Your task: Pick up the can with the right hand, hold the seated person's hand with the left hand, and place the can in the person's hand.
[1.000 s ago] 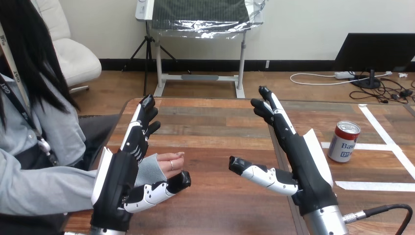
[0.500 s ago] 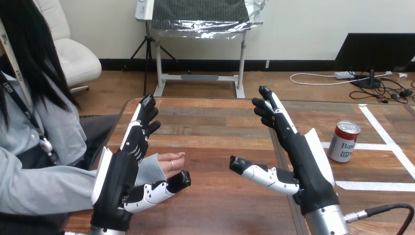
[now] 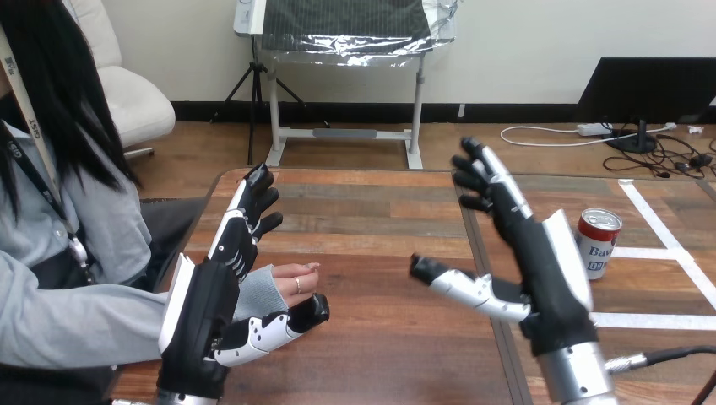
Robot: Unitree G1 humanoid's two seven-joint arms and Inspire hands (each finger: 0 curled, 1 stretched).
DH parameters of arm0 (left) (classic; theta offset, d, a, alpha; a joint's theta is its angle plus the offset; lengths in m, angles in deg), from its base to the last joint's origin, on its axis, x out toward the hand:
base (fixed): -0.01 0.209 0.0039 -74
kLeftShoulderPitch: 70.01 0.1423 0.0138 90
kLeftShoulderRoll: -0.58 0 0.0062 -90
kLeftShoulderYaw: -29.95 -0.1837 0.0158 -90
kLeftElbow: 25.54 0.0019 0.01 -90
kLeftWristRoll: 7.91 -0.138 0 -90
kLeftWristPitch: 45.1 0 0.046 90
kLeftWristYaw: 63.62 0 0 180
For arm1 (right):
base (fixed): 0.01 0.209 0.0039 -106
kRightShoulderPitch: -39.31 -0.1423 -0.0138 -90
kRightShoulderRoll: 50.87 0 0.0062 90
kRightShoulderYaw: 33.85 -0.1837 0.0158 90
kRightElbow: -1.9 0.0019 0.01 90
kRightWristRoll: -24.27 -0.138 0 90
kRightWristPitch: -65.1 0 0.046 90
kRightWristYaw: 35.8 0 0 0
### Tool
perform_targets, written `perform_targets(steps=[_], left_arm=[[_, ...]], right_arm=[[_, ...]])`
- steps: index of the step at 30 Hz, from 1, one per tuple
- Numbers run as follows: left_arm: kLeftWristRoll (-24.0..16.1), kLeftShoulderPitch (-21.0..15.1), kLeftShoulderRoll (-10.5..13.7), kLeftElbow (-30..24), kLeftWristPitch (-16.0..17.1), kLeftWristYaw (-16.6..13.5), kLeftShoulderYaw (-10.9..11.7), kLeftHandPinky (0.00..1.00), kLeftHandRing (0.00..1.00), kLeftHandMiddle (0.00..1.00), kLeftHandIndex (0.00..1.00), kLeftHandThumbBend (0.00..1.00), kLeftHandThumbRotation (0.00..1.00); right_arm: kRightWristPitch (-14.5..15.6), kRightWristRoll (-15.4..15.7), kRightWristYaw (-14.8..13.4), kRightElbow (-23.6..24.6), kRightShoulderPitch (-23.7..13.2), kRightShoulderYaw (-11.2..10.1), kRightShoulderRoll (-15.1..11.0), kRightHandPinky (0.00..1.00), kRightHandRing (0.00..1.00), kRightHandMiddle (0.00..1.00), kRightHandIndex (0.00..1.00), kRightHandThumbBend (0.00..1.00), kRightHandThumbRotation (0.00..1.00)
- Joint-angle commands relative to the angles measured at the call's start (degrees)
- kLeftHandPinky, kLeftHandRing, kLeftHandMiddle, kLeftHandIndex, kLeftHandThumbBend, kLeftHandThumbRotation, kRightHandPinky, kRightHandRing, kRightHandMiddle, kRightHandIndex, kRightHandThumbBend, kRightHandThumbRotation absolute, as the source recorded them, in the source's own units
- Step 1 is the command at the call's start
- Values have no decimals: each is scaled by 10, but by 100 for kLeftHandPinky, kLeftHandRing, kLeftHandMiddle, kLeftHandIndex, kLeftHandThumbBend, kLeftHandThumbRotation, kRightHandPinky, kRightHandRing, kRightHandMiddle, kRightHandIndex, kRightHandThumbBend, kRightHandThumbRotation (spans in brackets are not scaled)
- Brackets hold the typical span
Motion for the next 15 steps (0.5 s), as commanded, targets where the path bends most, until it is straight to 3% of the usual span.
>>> perform_targets(steps=[1,15], left_arm=[[4,-42,-3,8,11,1,2,87,93,96,95,100,53],[7,-44,-2,15,14,5,3,86,93,95,94,100,53]], right_arm=[[-29,-3,-17,-11,-61,-28,-12,80,87,91,95,100,57],[-52,9,-54,-50,-103,-69,-30,78,84,88,94,100,58]])
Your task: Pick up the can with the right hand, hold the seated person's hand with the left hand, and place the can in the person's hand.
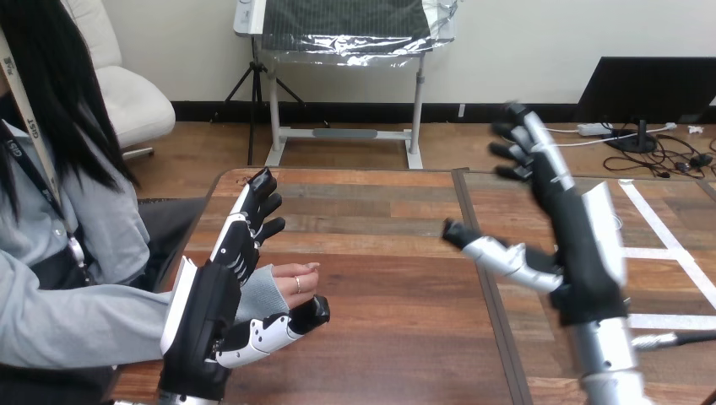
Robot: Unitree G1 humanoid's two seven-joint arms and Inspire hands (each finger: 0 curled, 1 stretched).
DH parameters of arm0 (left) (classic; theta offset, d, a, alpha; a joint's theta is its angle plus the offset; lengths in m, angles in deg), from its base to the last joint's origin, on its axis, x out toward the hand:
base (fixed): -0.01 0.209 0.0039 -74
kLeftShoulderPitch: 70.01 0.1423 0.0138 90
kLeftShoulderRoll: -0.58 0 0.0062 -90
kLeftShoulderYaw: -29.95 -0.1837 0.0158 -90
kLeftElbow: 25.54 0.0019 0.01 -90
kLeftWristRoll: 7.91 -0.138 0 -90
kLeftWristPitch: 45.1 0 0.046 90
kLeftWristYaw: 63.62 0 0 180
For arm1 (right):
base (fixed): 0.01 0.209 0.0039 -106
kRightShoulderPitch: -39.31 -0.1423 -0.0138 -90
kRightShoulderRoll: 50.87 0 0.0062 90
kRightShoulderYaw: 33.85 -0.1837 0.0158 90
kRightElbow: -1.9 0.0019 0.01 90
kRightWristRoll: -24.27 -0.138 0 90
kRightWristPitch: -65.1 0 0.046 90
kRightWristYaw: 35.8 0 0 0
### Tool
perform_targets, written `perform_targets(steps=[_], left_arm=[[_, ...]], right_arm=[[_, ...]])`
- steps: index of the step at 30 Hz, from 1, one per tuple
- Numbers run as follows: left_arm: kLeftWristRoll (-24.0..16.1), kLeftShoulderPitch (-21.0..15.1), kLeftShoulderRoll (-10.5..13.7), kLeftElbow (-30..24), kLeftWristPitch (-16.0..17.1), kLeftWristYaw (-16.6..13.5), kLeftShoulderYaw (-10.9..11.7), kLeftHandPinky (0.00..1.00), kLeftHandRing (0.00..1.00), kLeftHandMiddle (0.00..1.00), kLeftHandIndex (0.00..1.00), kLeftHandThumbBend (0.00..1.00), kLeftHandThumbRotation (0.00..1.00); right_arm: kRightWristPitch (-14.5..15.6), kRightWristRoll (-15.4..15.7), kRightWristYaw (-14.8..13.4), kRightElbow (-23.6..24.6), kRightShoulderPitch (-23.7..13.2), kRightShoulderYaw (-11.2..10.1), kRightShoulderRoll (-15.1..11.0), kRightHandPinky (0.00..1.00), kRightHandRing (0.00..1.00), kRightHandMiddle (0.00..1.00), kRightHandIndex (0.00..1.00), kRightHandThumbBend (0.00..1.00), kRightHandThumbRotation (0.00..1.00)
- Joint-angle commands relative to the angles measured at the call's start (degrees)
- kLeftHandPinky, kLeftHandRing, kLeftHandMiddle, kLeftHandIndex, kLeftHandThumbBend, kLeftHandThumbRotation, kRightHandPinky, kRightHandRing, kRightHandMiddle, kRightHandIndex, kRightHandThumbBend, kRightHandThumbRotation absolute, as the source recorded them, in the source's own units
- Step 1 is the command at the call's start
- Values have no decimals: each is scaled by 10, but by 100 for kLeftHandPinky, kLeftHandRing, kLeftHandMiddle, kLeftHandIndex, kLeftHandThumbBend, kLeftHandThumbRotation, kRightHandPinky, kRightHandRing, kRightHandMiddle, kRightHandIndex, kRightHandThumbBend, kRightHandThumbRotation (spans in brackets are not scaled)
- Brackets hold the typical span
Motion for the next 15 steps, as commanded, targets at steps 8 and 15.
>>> perform_targets(steps=[8,15], left_arm=[[20,-41,0,1,11,13,-1,86,93,96,95,100,52],[29,-41,1,1,11,24,0,87,94,96,95,100,51]], right_arm=[[-30,0,-30,-26,-73,-42,-30,78,84,88,93,100,60],[-36,-8,-37,-45,-89,-55,-42,77,84,88,93,100,60]])
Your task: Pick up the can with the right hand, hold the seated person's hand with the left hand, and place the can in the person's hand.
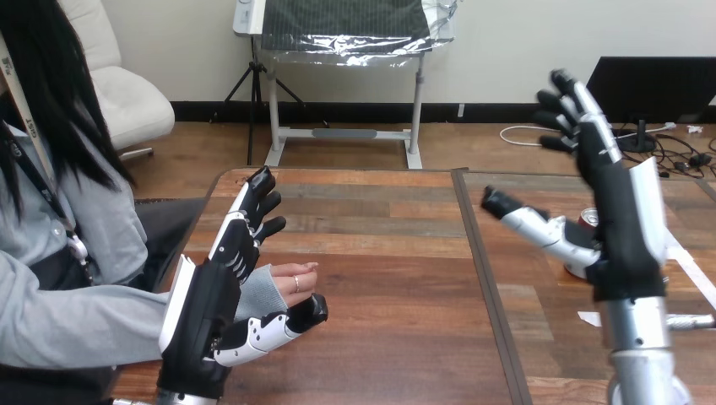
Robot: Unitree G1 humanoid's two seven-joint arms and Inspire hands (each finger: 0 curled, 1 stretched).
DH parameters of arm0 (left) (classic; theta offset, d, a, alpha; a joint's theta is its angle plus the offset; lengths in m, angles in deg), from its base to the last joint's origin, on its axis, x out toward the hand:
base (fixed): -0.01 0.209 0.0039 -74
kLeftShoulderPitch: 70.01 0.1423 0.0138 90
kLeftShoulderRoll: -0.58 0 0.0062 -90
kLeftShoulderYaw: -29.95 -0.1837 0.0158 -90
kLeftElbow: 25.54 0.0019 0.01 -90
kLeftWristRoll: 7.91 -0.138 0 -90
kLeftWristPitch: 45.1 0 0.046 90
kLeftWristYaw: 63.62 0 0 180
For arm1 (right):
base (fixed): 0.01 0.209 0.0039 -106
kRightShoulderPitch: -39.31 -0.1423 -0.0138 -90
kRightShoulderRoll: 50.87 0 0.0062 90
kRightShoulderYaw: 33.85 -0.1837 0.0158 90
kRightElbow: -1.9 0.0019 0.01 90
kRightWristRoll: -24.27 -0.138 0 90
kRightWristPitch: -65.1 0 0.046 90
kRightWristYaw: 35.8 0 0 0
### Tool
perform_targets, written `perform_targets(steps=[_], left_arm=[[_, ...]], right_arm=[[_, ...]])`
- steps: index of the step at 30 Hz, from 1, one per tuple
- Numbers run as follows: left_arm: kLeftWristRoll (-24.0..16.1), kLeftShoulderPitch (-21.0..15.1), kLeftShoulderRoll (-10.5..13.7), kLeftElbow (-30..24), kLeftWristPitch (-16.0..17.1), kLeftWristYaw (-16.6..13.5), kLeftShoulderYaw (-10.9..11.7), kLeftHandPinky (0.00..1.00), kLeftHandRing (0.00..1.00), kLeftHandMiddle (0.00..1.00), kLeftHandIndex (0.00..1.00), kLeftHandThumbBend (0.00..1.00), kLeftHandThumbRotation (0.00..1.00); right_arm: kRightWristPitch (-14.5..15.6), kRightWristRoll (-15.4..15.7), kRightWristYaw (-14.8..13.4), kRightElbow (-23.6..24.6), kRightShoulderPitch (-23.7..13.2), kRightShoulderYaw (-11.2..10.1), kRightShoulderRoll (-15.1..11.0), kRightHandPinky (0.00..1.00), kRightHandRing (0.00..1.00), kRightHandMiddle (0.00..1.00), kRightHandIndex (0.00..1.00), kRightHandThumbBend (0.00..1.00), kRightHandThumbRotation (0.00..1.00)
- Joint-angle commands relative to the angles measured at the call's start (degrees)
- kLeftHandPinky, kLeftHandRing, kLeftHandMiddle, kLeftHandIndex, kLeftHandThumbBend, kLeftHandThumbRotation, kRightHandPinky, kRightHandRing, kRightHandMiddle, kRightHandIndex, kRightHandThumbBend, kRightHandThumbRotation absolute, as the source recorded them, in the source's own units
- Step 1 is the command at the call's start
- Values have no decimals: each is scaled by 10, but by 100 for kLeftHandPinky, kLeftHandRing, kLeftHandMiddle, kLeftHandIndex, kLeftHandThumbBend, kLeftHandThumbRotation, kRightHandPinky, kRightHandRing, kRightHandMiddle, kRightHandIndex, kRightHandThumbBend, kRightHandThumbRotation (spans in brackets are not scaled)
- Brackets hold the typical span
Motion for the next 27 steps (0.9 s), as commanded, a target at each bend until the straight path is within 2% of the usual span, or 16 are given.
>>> perform_targets(steps=[1,7,13,22,27], left_arm=[[10,-38,1,1,11,7,1,87,94,96,95,100,51],[11,-39,1,1,11,11,3,87,94,96,95,100,51],[8,-37,-1,-2,8,9,5,87,94,96,94,100,51],[4,-37,-1,0,12,6,7,87,93,96,94,100,51],[3,-36,0,-2,10,5,8,86,93,96,94,100,52]], right_arm=[[-15,-9,-9,-15,-50,-18,-12,77,84,88,93,100,60],[-7,-8,-15,-25,-60,-31,-22,78,85,89,92,100,60],[14,4,-30,-26,-66,-41,-35,77,83,88,92,100,63],[23,3,-42,-42,-75,-53,-49,74,82,86,92,100,63],[29,13,-62,-55,-80,-60,-54,72,79,84,91,100,63]])
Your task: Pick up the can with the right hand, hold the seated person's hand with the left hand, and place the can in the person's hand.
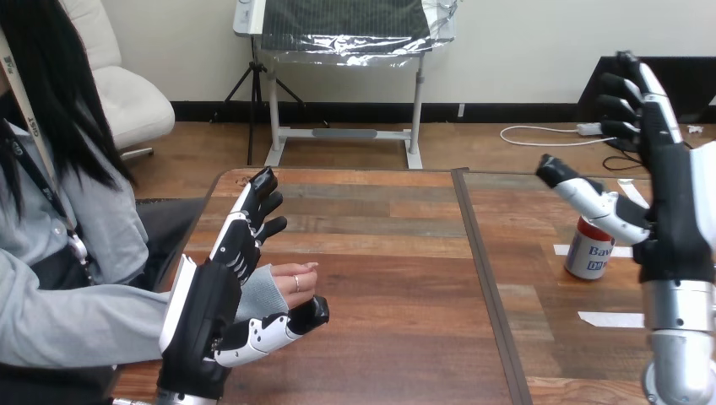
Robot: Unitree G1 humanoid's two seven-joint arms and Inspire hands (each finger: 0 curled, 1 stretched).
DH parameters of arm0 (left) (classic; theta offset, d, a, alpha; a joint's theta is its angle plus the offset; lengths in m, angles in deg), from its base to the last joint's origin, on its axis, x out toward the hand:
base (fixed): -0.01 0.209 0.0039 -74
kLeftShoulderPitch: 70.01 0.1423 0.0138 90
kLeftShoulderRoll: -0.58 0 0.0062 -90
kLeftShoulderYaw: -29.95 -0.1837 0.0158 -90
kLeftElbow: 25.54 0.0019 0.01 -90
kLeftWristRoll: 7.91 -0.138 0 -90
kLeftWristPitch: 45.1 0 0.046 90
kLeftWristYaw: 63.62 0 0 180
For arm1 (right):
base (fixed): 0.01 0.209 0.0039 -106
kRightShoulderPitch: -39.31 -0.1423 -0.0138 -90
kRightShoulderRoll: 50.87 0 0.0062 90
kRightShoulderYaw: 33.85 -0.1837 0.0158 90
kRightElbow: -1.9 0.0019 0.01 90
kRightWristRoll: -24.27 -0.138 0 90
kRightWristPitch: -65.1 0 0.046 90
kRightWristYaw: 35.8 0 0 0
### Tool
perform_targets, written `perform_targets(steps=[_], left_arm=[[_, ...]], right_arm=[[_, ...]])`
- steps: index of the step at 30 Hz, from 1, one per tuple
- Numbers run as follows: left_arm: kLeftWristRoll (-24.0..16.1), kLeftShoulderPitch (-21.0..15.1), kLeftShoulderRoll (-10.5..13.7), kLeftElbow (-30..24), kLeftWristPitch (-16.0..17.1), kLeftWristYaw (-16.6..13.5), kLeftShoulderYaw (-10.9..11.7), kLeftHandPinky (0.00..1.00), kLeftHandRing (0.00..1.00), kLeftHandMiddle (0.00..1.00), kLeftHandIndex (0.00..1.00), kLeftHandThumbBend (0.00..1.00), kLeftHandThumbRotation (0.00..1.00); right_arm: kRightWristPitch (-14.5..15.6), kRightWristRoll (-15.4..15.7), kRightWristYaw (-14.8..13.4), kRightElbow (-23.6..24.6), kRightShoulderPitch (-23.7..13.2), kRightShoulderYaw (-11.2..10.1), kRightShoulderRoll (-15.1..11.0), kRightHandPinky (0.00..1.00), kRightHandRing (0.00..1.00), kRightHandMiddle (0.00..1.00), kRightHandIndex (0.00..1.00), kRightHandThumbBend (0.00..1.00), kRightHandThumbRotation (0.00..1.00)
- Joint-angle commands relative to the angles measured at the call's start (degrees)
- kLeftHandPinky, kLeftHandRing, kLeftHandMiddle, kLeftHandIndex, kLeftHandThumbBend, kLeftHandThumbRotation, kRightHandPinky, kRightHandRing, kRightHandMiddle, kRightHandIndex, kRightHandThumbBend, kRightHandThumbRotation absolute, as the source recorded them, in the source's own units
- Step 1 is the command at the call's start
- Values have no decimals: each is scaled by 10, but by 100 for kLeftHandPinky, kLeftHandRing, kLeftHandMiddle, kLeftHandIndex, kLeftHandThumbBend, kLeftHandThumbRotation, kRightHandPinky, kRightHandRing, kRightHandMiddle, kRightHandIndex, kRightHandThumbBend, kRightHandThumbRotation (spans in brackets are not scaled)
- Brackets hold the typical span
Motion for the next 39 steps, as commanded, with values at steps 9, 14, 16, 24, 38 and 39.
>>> perform_targets(steps=[9,14,16,24,38,39], left_arm=[[1,-36,0,-2,11,-3,6,86,93,96,94,100,52],[1,-37,1,1,14,-2,6,86,93,96,94,100,52],[1,-38,1,1,14,-2,6,86,93,96,94,100,52],[-2,-37,3,0,12,-3,7,86,94,96,95,100,52],[-2,-37,3,-3,8,-4,7,87,93,96,94,100,52],[-3,-37,3,-2,9,-5,7,87,93,96,94,100,53]], right_arm=[[9,10,-48,-36,-57,-24,-17,67,75,81,88,100,63],[4,7,-57,-54,-64,-27,-21,66,74,80,88,100,61],[3,9,-60,-61,-66,-28,-23,65,74,80,88,100,61],[0,13,-71,-97,-78,-30,-32,72,78,80,87,100,62],[-6,1,-81,-163,-103,-31,-43,80,83,84,88,100,61],[-7,-1,-80,-168,-105,-31,-43,80,84,84,88,100,61]])
